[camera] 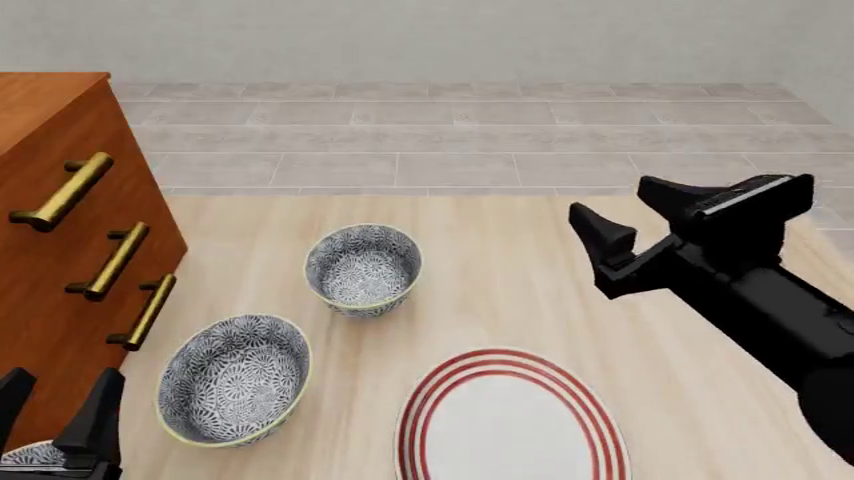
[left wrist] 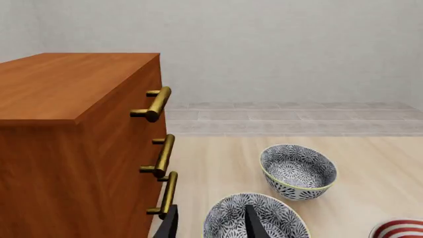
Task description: Pick up the bowl and put it in the front on the plate.
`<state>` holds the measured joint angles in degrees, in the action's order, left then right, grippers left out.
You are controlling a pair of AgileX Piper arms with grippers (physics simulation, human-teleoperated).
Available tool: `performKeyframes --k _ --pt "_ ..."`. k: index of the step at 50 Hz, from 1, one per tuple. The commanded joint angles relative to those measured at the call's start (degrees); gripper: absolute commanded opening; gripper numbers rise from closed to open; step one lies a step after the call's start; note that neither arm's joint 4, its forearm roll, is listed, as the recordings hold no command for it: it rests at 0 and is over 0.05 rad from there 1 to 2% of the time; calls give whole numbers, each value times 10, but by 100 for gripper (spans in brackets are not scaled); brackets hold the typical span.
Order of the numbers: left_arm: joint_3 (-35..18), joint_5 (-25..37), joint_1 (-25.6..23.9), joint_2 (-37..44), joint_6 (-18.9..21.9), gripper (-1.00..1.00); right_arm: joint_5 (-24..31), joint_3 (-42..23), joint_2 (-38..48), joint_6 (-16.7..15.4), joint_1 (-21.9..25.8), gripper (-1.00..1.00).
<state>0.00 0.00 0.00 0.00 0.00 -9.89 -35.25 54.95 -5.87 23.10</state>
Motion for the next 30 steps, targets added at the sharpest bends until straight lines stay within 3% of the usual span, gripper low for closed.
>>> performKeyframes --k 1,2,4,10,12,16,18,22,24,30 --pt "0 0 0 0 0 100 22 -67 80 7 34 100" --pt "0 0 0 0 0 100 26 -75 86 15 39 100" --pt "0 0 0 0 0 100 28 -89 103 -2 41 100" --pt "0 0 0 0 0 100 45 -134 148 -10 55 100" --pt "0 0 0 0 0 100 52 -148 157 14 58 100" --pt "0 0 0 0 0 100 60 -170 181 -4 64 100" --pt "0 0 0 0 0 100 70 -187 196 10 69 100" --pt "0 0 0 0 0 100 81 -209 218 8 82 100" --pt "0 0 0 0 0 100 89 -222 226 32 92 100" --pt "0 0 0 0 0 100 106 -252 265 31 101 100"
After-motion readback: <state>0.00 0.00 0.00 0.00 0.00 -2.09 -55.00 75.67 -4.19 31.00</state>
